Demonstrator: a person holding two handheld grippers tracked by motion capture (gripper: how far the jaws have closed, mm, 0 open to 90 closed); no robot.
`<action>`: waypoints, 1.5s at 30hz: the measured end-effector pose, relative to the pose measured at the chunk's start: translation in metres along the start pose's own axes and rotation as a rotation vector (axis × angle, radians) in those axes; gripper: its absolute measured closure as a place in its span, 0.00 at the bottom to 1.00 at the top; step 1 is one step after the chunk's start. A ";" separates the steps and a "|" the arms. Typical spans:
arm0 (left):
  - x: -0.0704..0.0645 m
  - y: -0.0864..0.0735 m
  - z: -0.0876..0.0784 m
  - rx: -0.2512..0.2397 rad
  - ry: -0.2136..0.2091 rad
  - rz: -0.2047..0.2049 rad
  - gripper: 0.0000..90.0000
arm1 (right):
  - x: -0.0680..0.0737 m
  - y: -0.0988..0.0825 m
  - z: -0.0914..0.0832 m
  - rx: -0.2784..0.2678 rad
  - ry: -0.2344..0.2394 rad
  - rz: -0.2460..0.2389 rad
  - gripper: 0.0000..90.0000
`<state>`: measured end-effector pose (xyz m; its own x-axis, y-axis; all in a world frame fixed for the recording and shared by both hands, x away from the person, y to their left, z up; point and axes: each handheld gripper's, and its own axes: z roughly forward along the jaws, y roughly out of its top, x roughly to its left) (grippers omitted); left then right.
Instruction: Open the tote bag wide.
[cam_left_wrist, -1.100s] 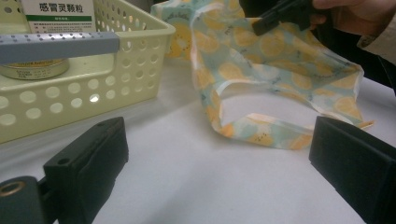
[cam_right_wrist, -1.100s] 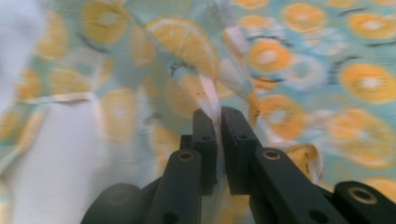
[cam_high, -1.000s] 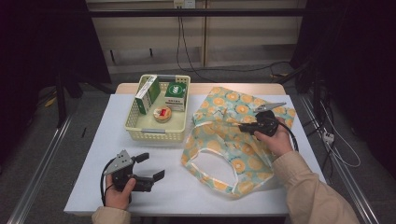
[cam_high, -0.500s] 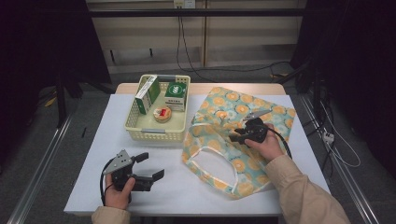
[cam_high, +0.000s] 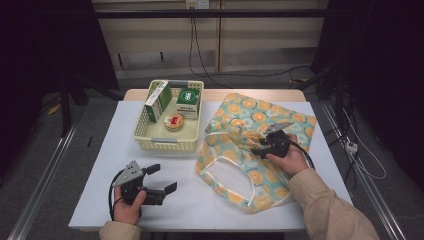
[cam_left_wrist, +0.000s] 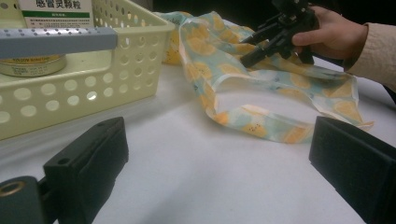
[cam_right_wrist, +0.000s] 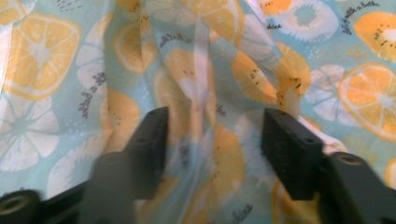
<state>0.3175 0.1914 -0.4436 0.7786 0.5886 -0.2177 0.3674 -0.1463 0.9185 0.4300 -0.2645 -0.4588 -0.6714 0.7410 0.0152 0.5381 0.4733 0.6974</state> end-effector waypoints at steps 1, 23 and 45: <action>0.000 0.000 0.000 -0.001 0.000 -0.002 0.05 | -0.001 0.000 0.001 -0.007 -0.004 0.001 0.58; 0.001 -0.001 -0.003 -0.008 0.002 -0.010 0.05 | -0.022 0.028 -0.012 -0.023 -0.024 0.065 1.00; 0.001 -0.004 -0.001 0.008 0.000 -0.017 0.05 | -0.052 0.029 -0.002 -0.055 -0.113 0.084 0.82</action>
<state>0.3167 0.1929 -0.4469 0.7723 0.5909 -0.2332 0.3843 -0.1423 0.9122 0.4798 -0.2902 -0.4377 -0.5620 0.8271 -0.0035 0.5591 0.3830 0.7353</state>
